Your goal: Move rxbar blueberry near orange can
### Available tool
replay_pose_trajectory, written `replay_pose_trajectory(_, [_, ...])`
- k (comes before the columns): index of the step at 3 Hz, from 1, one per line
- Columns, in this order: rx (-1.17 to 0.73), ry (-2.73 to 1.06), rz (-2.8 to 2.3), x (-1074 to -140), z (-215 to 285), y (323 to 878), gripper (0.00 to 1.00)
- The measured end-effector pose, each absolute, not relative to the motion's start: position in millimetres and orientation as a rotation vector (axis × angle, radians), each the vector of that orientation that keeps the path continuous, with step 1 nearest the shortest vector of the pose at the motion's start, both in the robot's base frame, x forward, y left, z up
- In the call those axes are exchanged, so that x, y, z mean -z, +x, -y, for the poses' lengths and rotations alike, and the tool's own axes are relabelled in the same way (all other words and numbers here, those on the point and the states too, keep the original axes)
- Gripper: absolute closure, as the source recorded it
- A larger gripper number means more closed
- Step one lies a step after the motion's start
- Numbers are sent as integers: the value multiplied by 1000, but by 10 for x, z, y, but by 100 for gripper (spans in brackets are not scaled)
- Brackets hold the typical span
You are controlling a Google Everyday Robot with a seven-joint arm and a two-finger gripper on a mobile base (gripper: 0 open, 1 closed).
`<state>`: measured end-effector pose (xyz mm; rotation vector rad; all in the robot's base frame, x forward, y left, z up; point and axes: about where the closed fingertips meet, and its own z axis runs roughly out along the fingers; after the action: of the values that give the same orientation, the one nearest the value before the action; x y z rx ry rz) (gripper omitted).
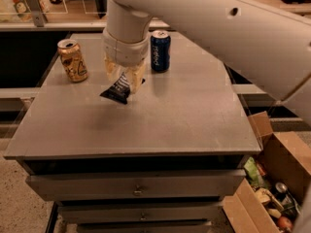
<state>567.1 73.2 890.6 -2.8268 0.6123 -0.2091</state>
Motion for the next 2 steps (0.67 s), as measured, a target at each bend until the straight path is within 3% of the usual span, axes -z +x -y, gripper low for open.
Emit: replay_pose_trajectory(2, [191, -2839, -569, -8836, -1272, 5895, 100])
